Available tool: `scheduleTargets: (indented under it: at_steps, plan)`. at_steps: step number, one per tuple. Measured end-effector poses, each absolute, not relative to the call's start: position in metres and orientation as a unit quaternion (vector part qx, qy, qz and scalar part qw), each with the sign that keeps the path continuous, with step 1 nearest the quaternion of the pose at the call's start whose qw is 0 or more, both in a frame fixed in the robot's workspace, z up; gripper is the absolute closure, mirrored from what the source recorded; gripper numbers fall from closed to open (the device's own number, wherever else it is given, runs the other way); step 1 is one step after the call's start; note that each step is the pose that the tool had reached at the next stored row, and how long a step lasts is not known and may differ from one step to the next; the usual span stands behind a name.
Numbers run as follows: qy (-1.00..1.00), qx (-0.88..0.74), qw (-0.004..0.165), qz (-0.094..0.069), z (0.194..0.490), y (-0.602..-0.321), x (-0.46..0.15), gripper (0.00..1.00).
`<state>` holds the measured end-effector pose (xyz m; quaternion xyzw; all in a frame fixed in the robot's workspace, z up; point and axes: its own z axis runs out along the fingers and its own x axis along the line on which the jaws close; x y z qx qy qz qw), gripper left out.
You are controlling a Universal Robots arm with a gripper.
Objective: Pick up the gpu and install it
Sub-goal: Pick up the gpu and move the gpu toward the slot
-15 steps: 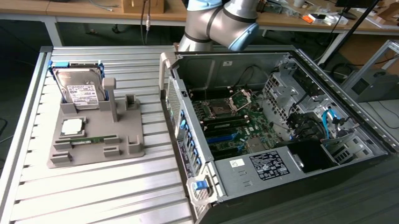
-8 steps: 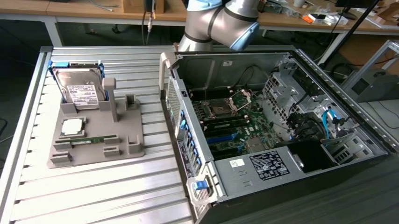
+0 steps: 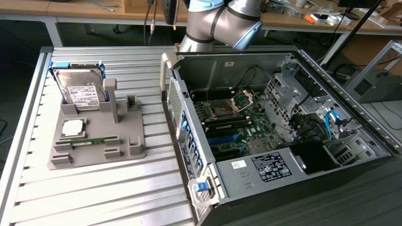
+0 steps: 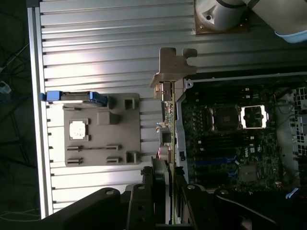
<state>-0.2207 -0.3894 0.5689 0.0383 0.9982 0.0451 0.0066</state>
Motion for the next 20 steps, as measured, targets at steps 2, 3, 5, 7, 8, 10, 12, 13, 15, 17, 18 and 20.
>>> scheduleTargets:
  at_steps: [2, 3, 5, 7, 8, 10, 12, 13, 15, 17, 18, 20]
  plan:
    - [0.998, 0.038, 0.006, 0.045, 0.566, -0.390, -0.212, 0.72]
    - [0.998, 0.038, 0.007, 0.045, 0.564, -0.390, -0.207, 0.72]
    - [0.998, 0.038, 0.006, 0.045, 0.560, -0.391, -0.198, 0.72]
    - [0.998, 0.038, 0.006, 0.045, 0.556, -0.392, -0.189, 0.72]
    - [0.998, 0.038, 0.006, 0.045, 0.555, -0.394, -0.185, 0.72]
    - [0.998, 0.038, 0.007, 0.045, 0.551, -0.398, -0.181, 0.72]
    - [0.998, 0.038, 0.006, 0.045, 0.548, -0.405, -0.178, 0.72]
    - [0.998, 0.038, 0.006, 0.045, 0.546, -0.407, -0.176, 0.72]
    - [0.998, 0.038, 0.007, 0.045, 0.543, -0.412, -0.171, 0.72]
    - [0.998, 0.038, 0.006, 0.045, 0.541, -0.415, -0.163, 0.72]
    - [0.998, 0.038, 0.006, 0.045, 0.539, -0.417, -0.159, 0.72]
    - [0.998, 0.038, 0.006, 0.045, 0.536, -0.419, -0.149, 0.72]
